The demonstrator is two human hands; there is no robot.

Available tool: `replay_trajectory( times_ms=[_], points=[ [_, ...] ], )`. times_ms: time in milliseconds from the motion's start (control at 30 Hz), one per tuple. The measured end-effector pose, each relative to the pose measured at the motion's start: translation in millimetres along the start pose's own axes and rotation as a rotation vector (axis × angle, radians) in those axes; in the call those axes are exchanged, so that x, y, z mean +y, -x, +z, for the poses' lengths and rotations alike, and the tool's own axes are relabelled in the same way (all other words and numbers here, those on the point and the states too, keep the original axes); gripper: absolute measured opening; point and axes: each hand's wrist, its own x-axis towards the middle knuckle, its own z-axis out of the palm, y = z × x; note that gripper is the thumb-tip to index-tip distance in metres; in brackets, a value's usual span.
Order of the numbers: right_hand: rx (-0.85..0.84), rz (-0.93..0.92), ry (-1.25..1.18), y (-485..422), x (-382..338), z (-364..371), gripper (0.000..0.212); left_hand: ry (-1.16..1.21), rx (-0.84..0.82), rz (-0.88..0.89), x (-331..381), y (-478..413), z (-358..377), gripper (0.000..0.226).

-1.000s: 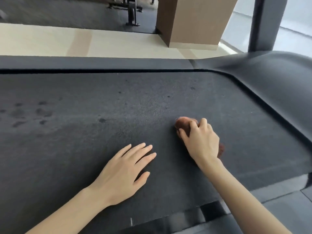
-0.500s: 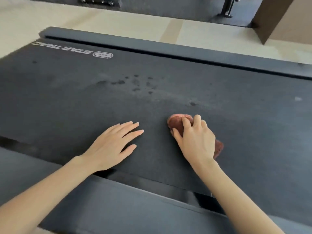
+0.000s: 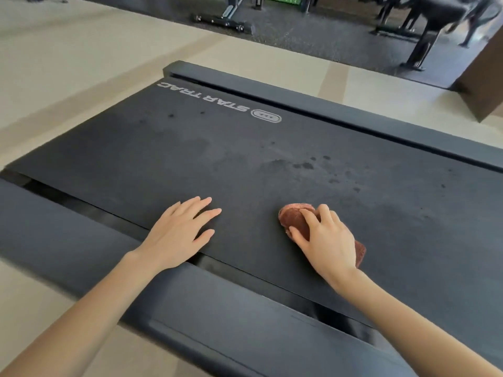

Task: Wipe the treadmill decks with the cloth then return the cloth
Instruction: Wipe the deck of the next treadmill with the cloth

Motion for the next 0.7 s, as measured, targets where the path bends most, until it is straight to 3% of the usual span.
replay_trajectory(
  times_ms=[300, 500, 700],
  points=[
    [-0.025, -0.191, -0.081, -32.6, -161.5, 9.7, 0.039, -0.013, 0.053, -0.215, -128.0, 58.0, -28.5, 0.047],
    [-0.119, -0.344, -0.173, -61.6, -247.6, 19.1, 0.043, -0.024, 0.142, -0.385, -164.8, 108.3, -57.0, 0.044],
    [-0.140, -0.561, -0.350, -70.7, -348.9, 21.5, 0.042, -0.033, 0.151, -0.597, -191.9, 188.8, -67.1, 0.057]
  ],
)
